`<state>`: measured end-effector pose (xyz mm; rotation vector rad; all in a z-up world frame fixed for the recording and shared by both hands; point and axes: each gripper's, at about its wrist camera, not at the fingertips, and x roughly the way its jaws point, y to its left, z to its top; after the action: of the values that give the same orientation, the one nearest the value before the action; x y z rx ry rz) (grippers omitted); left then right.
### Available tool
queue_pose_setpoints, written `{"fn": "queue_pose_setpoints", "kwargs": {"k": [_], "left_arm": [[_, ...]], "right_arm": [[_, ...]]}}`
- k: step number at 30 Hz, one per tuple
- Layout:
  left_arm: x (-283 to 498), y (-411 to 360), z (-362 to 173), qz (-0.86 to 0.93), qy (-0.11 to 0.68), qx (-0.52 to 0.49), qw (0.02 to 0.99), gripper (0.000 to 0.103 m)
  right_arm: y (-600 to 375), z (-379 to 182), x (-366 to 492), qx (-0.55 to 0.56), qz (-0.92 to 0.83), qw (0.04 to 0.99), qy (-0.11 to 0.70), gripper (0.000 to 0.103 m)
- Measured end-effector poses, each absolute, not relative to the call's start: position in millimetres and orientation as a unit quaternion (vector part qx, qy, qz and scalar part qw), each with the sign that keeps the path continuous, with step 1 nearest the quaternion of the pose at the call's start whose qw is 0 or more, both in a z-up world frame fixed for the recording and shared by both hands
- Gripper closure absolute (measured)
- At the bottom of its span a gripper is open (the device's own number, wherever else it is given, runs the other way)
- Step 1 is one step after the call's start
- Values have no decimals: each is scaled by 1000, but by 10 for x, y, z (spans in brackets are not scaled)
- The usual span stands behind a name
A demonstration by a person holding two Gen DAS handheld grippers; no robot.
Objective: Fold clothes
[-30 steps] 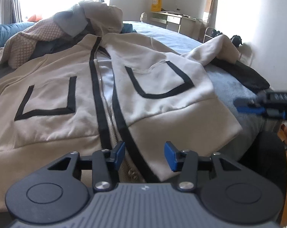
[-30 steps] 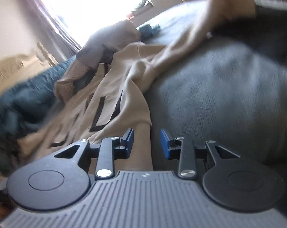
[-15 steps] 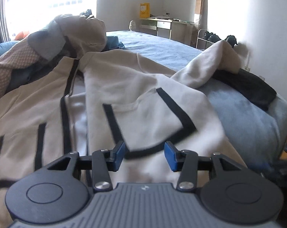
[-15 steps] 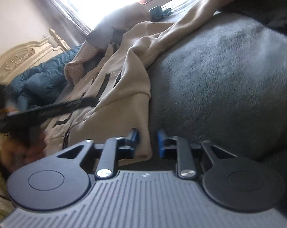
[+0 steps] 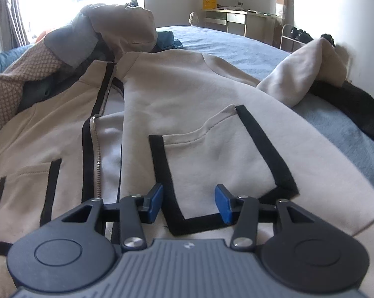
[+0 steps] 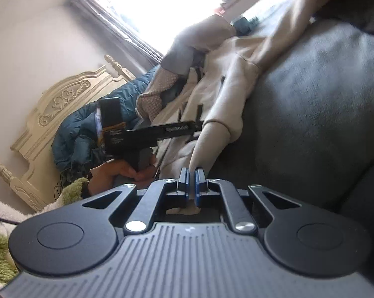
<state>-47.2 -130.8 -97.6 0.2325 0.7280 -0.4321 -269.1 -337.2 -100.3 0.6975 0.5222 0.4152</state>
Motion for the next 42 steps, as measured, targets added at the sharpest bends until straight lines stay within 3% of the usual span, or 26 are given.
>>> {"fn": "queue_pose_setpoints", "kwargs": {"k": [7, 12, 16, 19, 22, 25, 31, 37, 42], "left_arm": [[-389, -1409, -653, -206, 305, 135, 920, 54], [-335, -1572, -525, -221, 298, 134, 919, 54], [-463, -1703, -374, -291, 316, 97, 898, 40], [-606, -1833, -350, -346, 331, 98, 872, 38], [-694, -1985, -492, -356, 335, 142, 861, 37], [-660, -2044, -707, -329, 350, 175, 859, 48], [-350, -1654, -896, -315, 416, 60, 851, 52], [-295, -1471, -990, -322, 423, 8, 847, 52], [-302, -1382, -1006, -329, 419, -13, 846, 52]], "right_arm": [[-3185, -736, -2753, 241, 210, 922, 217, 100], [-3156, -1029, -2552, 250, 190, 903, 295, 100], [-3013, -1052, -2465, 224, 208, 904, 300, 98], [-2803, -1049, -2366, 155, 205, 916, 308, 96], [-2629, -1057, -2341, 103, 208, 923, 308, 95], [-2588, -1061, -2353, 85, 207, 927, 302, 94], [-3091, -1050, -2483, 199, 229, 909, 287, 76], [-3944, -1035, -2077, 382, 181, 870, 256, 72], [-4232, -1236, -1184, 454, 133, 831, 293, 72]]}}
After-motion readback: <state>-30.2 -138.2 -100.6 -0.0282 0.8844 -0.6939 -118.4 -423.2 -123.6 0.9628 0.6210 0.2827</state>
